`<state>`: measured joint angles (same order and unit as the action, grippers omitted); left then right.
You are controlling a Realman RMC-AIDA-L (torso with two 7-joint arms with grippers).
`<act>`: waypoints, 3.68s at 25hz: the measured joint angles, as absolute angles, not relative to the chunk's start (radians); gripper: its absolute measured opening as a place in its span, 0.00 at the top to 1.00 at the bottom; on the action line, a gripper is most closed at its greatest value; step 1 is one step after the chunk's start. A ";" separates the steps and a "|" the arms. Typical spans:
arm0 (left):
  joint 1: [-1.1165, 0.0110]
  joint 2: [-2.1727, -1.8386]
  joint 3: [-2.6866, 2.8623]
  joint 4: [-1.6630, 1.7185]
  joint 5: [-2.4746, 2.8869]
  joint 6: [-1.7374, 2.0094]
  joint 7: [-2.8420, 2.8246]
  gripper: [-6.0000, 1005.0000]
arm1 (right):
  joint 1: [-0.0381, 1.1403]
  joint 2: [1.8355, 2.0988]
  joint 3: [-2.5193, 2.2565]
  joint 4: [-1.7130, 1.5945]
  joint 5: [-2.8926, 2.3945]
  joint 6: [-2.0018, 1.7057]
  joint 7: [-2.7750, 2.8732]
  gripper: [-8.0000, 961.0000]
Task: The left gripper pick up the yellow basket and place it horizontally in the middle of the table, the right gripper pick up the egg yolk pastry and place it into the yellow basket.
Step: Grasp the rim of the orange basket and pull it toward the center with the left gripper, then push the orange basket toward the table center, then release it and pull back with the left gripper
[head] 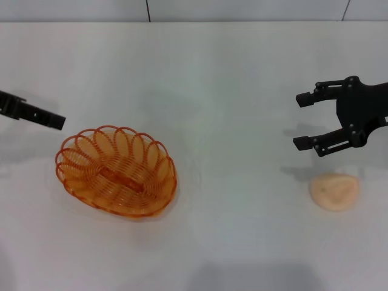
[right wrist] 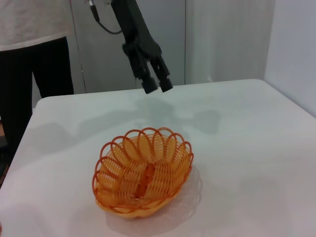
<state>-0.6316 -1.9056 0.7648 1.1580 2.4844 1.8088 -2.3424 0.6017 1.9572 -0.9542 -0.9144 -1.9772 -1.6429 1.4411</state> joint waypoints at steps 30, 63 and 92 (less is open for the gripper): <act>-0.677 -1.986 0.847 0.919 2.626 1.541 -2.287 0.29 | 0.612 1.976 -0.957 -0.916 -1.977 -1.630 1.432 0.10; -0.657 -2.003 0.867 0.963 2.517 1.602 -2.362 0.91 | 0.603 1.984 -0.948 -0.929 -1.976 -1.611 1.428 0.10; -0.759 -2.077 1.002 0.897 2.443 1.516 -2.837 0.91 | 0.592 1.978 -0.957 -0.992 -1.996 -1.604 1.420 0.10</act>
